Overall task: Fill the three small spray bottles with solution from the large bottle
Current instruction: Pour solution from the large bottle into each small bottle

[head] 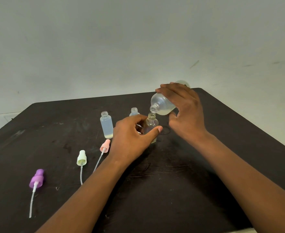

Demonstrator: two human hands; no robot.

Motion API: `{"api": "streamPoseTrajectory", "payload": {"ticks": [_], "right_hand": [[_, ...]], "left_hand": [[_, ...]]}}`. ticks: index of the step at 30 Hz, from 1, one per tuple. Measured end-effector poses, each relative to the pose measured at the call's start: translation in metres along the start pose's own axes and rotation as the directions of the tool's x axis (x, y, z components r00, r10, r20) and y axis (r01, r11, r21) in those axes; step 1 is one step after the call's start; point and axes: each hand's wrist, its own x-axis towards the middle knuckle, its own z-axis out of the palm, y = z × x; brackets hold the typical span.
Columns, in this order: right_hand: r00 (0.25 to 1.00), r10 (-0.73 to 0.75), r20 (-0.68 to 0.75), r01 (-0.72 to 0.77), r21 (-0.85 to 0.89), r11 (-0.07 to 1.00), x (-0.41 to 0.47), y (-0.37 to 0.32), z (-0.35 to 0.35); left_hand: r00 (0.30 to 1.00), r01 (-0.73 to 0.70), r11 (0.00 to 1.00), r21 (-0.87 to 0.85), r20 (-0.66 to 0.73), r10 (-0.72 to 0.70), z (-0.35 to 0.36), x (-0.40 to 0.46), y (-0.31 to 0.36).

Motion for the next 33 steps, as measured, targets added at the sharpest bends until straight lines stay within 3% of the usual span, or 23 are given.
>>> {"api": "streamPoseTrajectory", "payload": {"ticks": [33], "right_hand": [[1.000, -0.017, -0.019, 0.017, -0.002, 1.000, 0.0011, 0.0017, 0.0001]], "left_hand": [[1.000, -0.003, 1.000, -0.011, 0.011, 0.004, 0.0009, -0.0007, 0.0003]]}}
